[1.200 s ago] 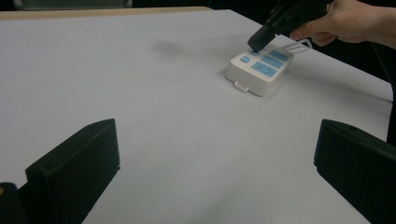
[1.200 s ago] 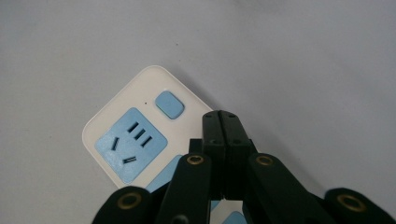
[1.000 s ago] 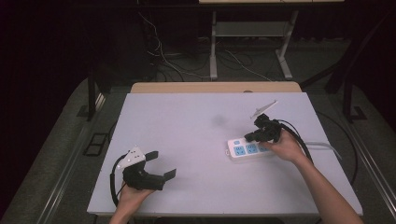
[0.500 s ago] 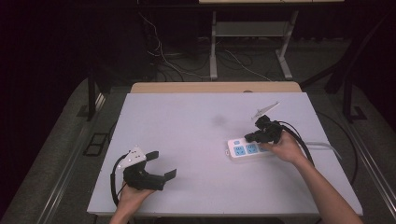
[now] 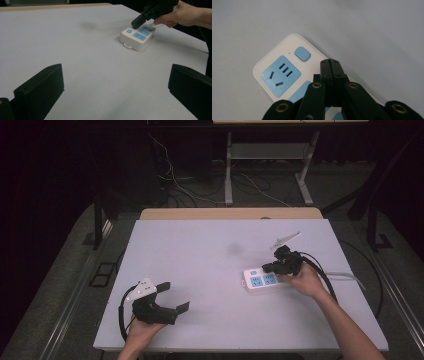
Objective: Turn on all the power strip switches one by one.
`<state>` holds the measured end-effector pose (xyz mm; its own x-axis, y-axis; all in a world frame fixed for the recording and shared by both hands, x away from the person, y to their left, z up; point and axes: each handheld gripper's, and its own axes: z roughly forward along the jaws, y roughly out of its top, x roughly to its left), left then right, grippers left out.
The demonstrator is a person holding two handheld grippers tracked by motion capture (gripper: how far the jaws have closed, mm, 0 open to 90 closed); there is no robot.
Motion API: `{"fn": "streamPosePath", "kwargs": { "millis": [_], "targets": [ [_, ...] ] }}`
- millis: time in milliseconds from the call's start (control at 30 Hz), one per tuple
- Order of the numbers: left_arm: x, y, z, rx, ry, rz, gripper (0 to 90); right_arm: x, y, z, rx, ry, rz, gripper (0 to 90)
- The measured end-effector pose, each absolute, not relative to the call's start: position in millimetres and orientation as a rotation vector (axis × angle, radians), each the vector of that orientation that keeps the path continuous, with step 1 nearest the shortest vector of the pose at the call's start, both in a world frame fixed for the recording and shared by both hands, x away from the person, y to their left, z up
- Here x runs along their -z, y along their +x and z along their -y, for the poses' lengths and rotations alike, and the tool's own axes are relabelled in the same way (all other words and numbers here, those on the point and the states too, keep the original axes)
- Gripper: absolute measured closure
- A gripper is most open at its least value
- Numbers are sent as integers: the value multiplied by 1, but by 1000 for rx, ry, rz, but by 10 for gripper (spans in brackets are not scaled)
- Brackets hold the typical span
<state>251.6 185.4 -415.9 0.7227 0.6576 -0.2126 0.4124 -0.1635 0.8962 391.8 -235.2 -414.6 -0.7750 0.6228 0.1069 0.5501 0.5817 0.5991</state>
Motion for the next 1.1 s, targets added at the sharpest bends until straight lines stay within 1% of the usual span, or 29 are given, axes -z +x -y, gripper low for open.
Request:
{"fn": "streamPosePath", "kwargs": {
  "millis": [267, 533, 1100],
  "targets": [
    [417, 253, -186, -262, 1788, -851, 0, 412, 394, 237, -960, 1041, -2700, 900],
    [417, 254, -186, -262, 1787, -852, 0, 408, 390, 234, -898, 998, -2698, 900],
    [416, 253, -187, -264, 1781, -853, 0, 384, 390, 218, -924, 939, -2713, 900]
  ]
}}
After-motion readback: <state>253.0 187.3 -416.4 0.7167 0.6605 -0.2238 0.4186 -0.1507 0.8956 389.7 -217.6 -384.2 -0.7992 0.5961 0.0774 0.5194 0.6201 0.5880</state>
